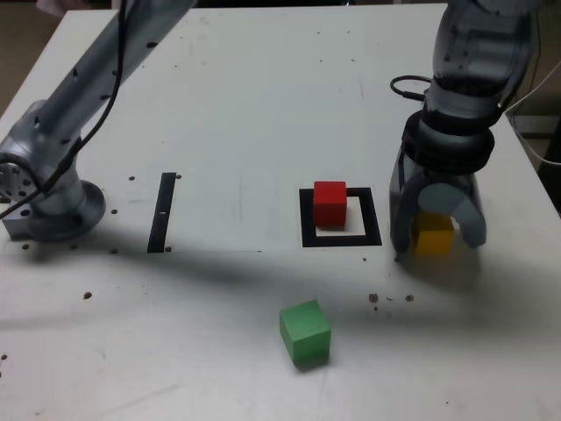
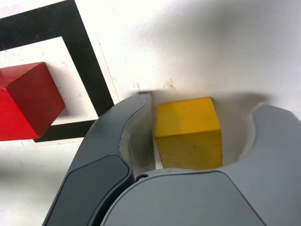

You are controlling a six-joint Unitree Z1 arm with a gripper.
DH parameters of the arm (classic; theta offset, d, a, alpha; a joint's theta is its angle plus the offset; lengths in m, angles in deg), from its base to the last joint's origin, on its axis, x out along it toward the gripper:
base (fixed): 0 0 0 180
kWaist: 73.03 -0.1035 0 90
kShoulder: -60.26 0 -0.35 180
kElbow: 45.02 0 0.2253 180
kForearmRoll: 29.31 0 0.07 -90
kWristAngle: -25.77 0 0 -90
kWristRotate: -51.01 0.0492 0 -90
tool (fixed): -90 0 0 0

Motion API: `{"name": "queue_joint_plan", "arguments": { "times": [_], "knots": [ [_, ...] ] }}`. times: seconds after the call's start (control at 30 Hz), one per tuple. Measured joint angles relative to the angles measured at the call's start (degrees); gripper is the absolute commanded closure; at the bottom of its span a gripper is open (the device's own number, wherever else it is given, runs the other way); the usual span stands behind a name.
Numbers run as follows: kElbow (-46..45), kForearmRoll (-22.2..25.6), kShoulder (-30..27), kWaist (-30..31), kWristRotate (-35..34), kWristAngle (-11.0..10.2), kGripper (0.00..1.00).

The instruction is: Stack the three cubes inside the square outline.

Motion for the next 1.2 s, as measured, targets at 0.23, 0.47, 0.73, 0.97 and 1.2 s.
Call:
{"name": "queue_joint_plan", "arguments": {
  "times": [0.23,0.47,0.73,0.97,1.2],
  "knots": [
    [-0.1,0.0,0.0,0.0,0.0,-0.1,0.72],
    [-0.4,0.1,-0.3,0.0,0.0,-0.3,0.72],
    [-3.8,0.7,-6.2,0.0,0.0,-2.0,0.72],
    [-10.5,1.0,-13.7,-0.2,-0.4,-2.4,0.72],
    [-18.3,1.0,-20.2,-2.0,-1.1,-2.1,0.72]
  ]
}}
